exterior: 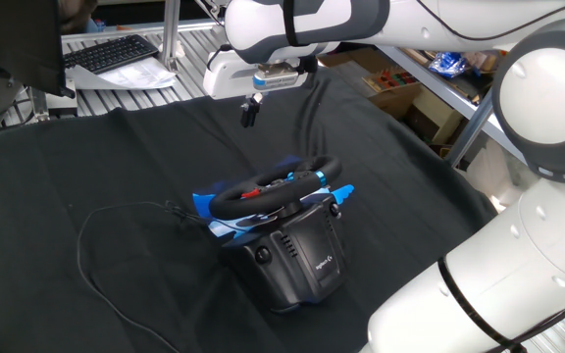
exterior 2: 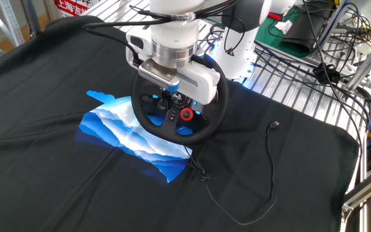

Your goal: Rotate the steering wheel 90 degrees clockwise

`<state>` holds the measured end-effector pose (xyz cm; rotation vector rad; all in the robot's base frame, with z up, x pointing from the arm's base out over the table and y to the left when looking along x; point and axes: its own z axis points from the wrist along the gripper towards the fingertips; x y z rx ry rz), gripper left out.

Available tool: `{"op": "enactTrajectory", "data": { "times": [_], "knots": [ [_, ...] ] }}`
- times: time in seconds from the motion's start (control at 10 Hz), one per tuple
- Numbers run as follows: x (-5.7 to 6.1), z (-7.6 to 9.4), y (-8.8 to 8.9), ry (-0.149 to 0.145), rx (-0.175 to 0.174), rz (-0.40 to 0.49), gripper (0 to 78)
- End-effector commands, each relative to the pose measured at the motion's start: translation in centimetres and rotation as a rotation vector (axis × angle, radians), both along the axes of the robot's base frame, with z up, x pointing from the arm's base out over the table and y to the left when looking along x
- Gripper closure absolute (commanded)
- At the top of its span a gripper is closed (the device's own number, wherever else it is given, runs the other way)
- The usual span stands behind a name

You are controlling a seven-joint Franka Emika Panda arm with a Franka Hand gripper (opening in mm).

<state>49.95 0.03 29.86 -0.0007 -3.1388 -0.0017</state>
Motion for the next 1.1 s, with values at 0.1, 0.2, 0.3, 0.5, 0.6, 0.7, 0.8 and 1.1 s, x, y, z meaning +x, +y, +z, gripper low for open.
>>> {"op": "enactTrajectory", "data": {
  "times": [0.1,0.2,0.3,0.5,0.6,0.7,0.8,1.1],
  "knots": [
    [0.00,0.00,0.00,0.071,0.107,-0.155,77.6],
    [0.00,0.01,0.00,0.070,0.093,-0.150,77.6],
    [0.00,0.01,0.00,0.068,0.072,-0.142,77.6],
    [0.00,0.01,0.00,0.074,0.071,-0.138,77.6],
    [0.00,0.01,0.00,0.100,0.066,-0.118,77.6],
    [-0.04,0.00,0.00,0.099,0.033,-0.102,77.6],
    [-0.11,-0.01,0.00,0.095,-0.045,-0.081,77.6],
    [-0.53,-0.03,0.01,0.106,-0.103,-0.050,77.6]
  ]
}}
